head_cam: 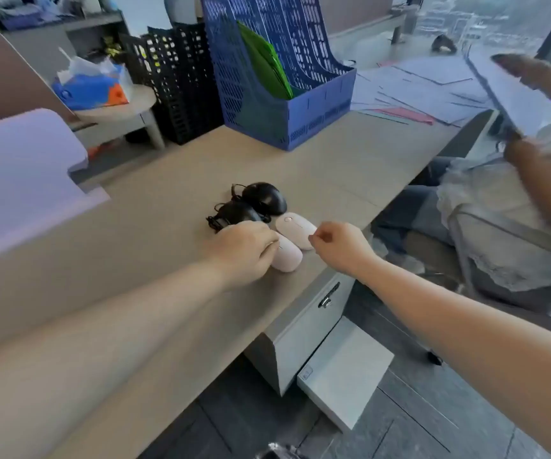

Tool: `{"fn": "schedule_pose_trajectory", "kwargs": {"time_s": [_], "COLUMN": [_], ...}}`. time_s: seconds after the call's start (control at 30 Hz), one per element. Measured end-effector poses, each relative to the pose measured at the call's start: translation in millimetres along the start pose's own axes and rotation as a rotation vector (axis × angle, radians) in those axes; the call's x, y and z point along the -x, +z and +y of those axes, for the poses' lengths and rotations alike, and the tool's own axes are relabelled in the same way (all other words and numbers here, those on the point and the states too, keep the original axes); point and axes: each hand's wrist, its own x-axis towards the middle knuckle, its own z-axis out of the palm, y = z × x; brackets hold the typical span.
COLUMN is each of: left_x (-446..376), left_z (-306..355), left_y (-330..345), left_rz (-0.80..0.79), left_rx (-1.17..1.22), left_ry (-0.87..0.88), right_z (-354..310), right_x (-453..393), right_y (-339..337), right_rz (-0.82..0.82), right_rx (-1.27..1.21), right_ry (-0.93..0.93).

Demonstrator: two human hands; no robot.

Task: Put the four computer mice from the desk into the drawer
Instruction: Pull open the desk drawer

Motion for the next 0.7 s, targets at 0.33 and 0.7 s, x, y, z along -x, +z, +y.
{"fn": "schedule_pose_trajectory", "kwargs": {"time_s": [0.33,0.7], "left_x": [48.3,53.7], "left_z": [21.1,21.9], "left_y": [88.6,102.0], "left_rz": [0.209,0.127], "left_rx": [0.059,0.05], "left_ry": [0.107,0.069], "right_z": [113.7,149.9], "right_x": [14.9,-6.3], "right_y": [61.1,117.0], "right_rz": [0.109,-0.26], "right_rx": [-0.204,-0.53], "right_ry": [0.055,0.403]}}
